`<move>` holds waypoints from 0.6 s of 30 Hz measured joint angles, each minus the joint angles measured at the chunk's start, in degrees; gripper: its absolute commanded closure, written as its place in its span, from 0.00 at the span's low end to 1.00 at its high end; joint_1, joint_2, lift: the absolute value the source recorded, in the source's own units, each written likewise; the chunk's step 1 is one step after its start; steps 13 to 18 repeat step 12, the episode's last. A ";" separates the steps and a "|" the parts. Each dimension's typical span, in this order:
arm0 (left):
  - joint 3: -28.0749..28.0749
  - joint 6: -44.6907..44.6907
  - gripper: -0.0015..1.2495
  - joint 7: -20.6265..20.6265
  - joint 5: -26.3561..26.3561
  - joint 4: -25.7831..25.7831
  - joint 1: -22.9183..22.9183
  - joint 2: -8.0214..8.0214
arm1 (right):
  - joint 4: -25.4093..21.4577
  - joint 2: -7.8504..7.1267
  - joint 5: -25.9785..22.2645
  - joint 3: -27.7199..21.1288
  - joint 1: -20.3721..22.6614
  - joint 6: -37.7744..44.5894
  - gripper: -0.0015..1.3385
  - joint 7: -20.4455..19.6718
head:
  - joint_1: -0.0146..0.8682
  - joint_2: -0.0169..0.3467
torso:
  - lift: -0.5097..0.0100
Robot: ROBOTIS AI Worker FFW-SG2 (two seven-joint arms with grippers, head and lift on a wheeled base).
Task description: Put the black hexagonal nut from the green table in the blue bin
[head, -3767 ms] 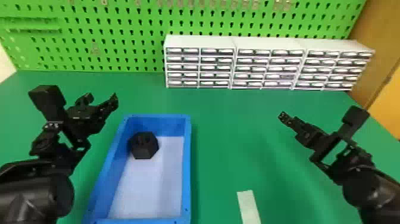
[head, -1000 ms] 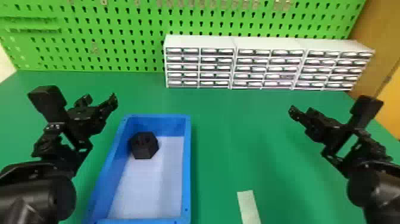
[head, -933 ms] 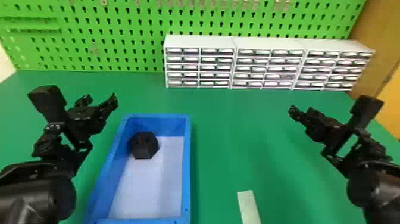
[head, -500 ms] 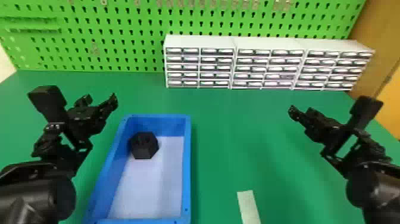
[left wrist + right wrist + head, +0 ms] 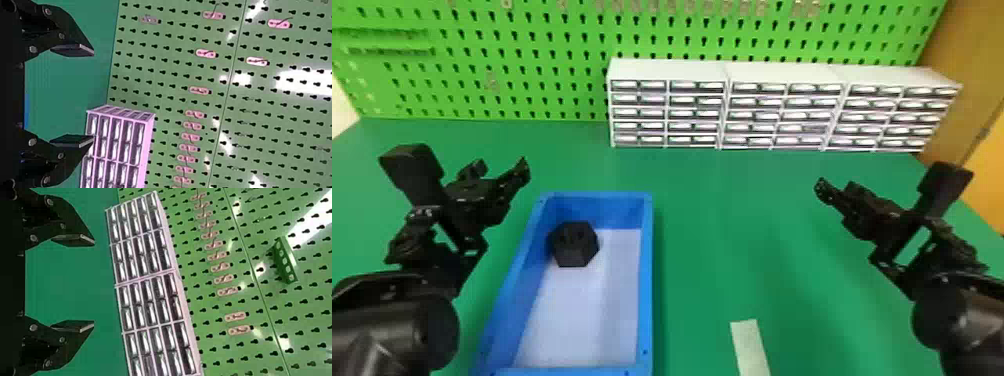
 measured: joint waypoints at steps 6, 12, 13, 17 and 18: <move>0.00 0.01 0.38 0.00 0.02 0.02 0.01 0.00 | 0.01 0.01 -0.05 -0.03 0.06 0.00 0.39 0.00 | 0.80 0.07 | 0.79; 0.00 0.04 0.38 0.00 0.03 0.04 0.05 0.00 | 0.02 0.01 -0.11 -0.03 0.06 0.00 0.39 0.01 | 0.80 0.07 | 0.79; 0.00 0.04 0.38 0.00 0.03 0.04 0.05 0.00 | 0.02 0.01 -0.11 -0.03 0.06 0.00 0.39 0.01 | 0.80 0.07 | 0.79; 0.00 0.04 0.38 0.00 0.03 0.04 0.05 0.00 | 0.02 0.01 -0.11 -0.03 0.06 0.00 0.39 0.01 | 0.80 0.07 | 0.79; 0.00 0.04 0.38 0.00 0.03 0.04 0.05 0.00 | 0.02 0.01 -0.11 -0.03 0.06 0.00 0.39 0.01 | 0.80 0.07 | 0.79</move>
